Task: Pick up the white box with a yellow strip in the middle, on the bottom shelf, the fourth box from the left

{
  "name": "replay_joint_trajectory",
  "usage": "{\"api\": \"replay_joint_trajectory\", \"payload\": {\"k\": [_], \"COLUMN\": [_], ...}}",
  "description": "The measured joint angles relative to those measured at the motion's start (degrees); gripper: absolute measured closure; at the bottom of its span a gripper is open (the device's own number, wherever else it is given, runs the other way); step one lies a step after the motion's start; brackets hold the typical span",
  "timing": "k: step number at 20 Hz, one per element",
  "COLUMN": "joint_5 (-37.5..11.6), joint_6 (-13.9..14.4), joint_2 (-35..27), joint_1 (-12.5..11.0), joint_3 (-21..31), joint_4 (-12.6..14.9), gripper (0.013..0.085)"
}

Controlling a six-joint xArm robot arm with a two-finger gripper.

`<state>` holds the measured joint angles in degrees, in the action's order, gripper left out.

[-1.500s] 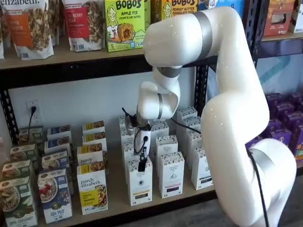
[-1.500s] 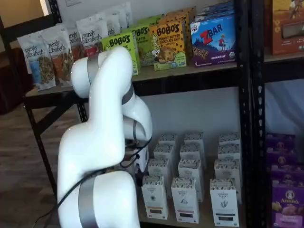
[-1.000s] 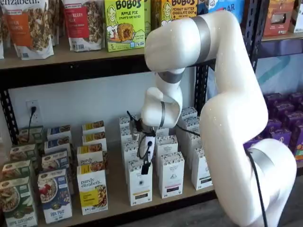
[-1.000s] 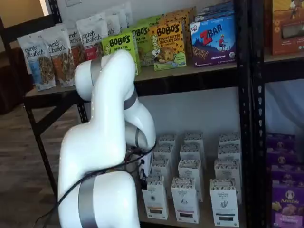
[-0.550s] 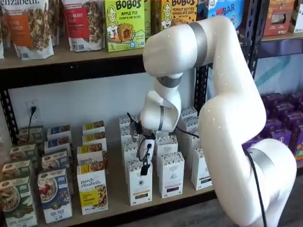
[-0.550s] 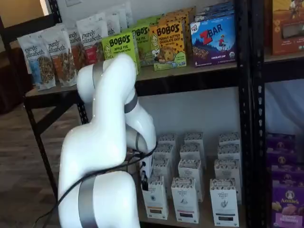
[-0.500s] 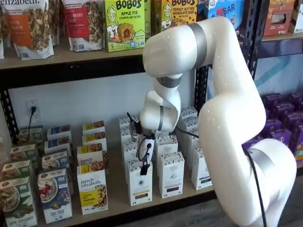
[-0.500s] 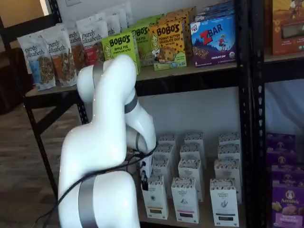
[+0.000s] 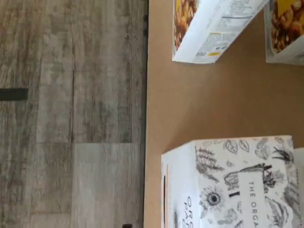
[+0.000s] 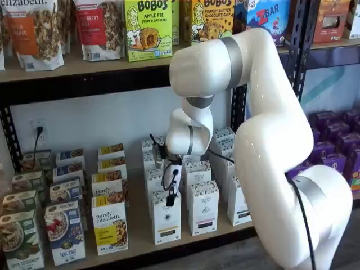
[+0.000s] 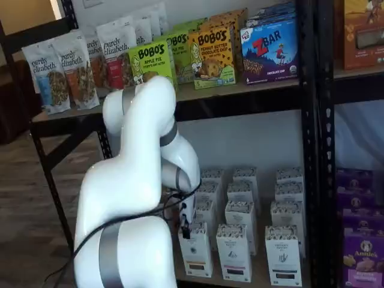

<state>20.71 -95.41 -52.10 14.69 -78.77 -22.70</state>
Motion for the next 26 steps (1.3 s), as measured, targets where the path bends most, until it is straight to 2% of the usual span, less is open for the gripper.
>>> {"api": "replay_joint_trajectory", "payload": {"k": [6, 12, 20, 26], "joint_5": [2.2, 3.5, 5.3, 5.3], "joint_6": [4.0, 6.1, 9.6, 10.8], "joint_2": [-3.6, -7.4, -10.0, -11.3], "joint_1": [-1.0, -1.3, -1.5, -1.2], "joint_3": [-4.9, -9.6, -12.7, -13.6], "joint_4": [5.3, 7.9, 12.1, 13.1], "gripper": [0.013, 0.013, 0.013, 0.013]}}
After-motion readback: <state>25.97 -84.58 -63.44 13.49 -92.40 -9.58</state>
